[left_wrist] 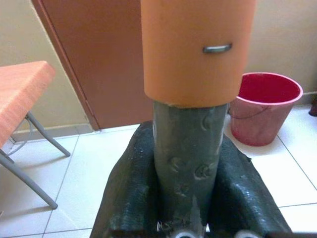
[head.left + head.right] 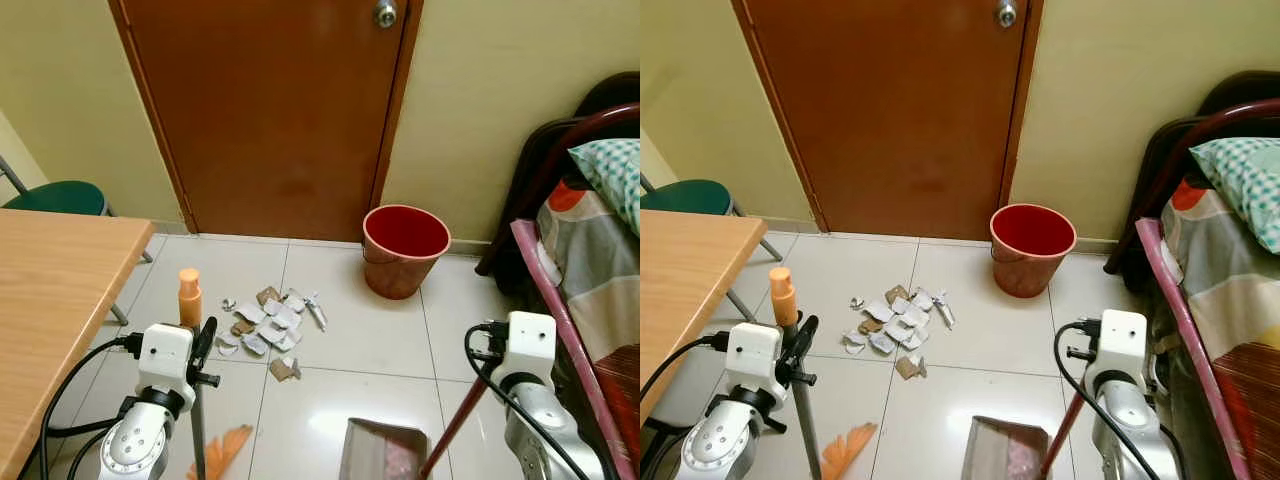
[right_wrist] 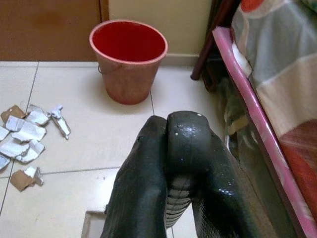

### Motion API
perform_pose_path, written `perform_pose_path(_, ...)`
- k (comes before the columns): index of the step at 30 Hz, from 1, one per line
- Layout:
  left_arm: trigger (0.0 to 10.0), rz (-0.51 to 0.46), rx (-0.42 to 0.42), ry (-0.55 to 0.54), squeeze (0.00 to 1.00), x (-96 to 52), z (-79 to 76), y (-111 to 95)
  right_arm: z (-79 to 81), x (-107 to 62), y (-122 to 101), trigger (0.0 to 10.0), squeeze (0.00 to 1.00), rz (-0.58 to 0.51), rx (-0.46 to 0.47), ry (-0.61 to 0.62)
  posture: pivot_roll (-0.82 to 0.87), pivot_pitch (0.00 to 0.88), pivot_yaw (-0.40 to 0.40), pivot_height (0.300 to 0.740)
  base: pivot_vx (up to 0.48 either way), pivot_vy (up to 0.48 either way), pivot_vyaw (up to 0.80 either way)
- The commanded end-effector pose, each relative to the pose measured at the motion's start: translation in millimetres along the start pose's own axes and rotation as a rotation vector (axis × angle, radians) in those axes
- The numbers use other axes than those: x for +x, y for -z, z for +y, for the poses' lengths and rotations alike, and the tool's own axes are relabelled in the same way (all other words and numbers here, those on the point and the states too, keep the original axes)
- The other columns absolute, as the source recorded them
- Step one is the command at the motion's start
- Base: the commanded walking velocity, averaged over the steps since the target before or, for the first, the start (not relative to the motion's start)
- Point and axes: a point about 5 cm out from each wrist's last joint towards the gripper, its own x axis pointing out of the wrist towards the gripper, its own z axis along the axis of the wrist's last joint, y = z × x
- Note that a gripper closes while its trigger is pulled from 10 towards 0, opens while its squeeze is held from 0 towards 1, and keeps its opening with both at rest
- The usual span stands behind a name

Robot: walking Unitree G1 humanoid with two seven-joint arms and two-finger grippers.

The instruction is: Sweep floor

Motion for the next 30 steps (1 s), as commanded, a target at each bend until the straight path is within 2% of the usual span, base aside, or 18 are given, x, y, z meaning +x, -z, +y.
perform_pose_path(1, 10.0, -0.02, 0.026, -0.039, 0.0, 3.5, 10.0, -7, -2.1, 1.1, 2, 0.0, 0.0, -0.02, -0.026, 0.028, 0.07, 0.132, -0.005, 0.74, 0.0, 0.0, 0.0)
perform_pose_path(5, 10.0, -0.04, 0.026, -0.067, 0.0, 7.7, 15.9, -12, -1.8, 4.0, -4, 0.1, 0.0, -0.062, -0.033, 0.04, 0.07, 0.133, 0.001, 0.74, 0.0, 0.0, 0.0)
perform_pose_path(7, 10.0, -0.055, 0.022, -0.082, 0.0, 12.2, 16.2, -17, -1.6, 4.7, -9, 3.8, 0.0, -0.108, -0.031, 0.046, 0.07, 0.136, 0.003, 0.74, 0.0, 0.0, 0.0)
perform_pose_path(8, 10.0, -0.06, 0.024, -0.082, 0.0, 13.8, 15.1, -19, -1.4, 4.4, -10, 6.5, 0.0, -0.117, -0.022, 0.05, 0.07, 0.136, 0.003, 0.74, 0.0, 0.0, 0.0)
perform_pose_path(9, 10.0, -0.06, 0.024, -0.082, 0.0, 13.8, 15.1, -19, -1.4, 4.4, -10, 6.5, 0.0, -0.117, -0.022, 0.05, 0.07, 0.136, 0.003, 0.74, 0.0, 0.0, 0.0)
perform_pose_path(10, 10.0, -0.066, 0.022, -0.08, 0.0, 13.9, 13.7, -19, 1.5, 2.1, -11, 10.0, 0.0, -0.14, -0.021, 0.034, 0.06, 0.139, 0.003, 0.74, 0.0, 0.0, 0.0)
perform_pose_path(15, 10.0, -0.07, 0.013, -0.08, 0.0, 12.1, 11.0, -18, 8.8, -4.5, -15, 10.0, 0.0, -0.22, 0.009, -0.027, 0.06, 0.153, -0.005, 0.74, 0.0, 0.0, 0.0)
perform_pose_path(22, 10.0, -0.058, -0.006, -0.088, 0.0, 8.9, 6.6, -14, 16.6, -4.4, -20, 10.0, 0.0, -0.283, -0.025, -0.088, 0.06, 0.152, -0.017, 0.74, 0.0, 0.0, 0.0)
perform_pose_path(30, 10.0, -0.057, -0.004, -0.102, 0.0, 7.9, 10.1, -13, 22.5, -2.5, -19, 10.0, 0.0, -0.288, -0.026, -0.129, 0.07, 0.15, -0.035, 0.74, 0.0, -0.26, 0.0)
